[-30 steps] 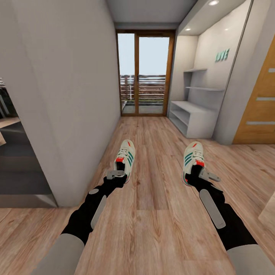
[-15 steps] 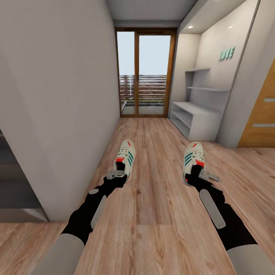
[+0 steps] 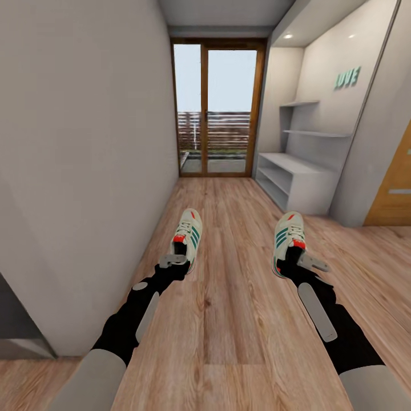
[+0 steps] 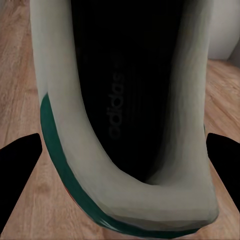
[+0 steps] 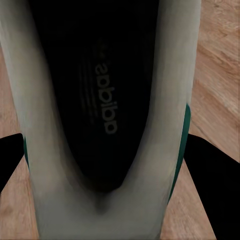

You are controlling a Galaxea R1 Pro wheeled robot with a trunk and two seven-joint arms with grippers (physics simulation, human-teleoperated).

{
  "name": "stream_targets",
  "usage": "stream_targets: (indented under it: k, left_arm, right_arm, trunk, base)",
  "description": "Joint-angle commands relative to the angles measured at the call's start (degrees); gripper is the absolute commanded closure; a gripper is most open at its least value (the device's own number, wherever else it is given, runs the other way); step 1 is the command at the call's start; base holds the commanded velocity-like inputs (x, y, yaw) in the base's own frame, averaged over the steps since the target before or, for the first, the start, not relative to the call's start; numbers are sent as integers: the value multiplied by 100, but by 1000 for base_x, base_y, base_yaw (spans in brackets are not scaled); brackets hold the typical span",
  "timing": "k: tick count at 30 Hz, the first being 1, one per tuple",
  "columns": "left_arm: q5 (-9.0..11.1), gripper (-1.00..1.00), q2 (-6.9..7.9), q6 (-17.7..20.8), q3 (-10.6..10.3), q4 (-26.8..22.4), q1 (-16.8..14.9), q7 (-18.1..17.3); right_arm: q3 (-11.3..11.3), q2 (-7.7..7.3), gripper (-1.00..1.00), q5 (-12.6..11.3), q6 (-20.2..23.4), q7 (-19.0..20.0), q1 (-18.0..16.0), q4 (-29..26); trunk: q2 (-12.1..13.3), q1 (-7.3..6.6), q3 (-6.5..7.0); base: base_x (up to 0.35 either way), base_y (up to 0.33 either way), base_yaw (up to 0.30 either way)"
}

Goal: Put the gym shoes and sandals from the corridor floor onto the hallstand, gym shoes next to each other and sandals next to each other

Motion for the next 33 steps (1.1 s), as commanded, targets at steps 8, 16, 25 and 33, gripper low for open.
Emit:
stream_targets:
  k: [8,16,25,33]
  left_arm:
    - [61,100,-1,43,2,-8,-1,-7]
    - [61,100,-1,41,2,-8,-2,-7]
    - [61,100,-1,41,2,-8,-2,-7]
    - [61,100,-1,42,2,-8,-2,-7]
  right_arm:
    - [16,-8,100,-41,7,-54,-5,-12]
    - [16,-8,100,-41,4,-54,-5,-13]
    - [16,-9,100,-41,8,-54,-3,-13]
    - [16,-10,100,-41,6,-54,-4,-13]
  trunk:
    - [-3,2,-6]
    - [-3,2,-6]
    - [-3,2,-6]
    - [-3,2,-6]
  base:
    - [349,0,0]
    - [349,0,0]
    - [349,0,0]
    - [349,0,0]
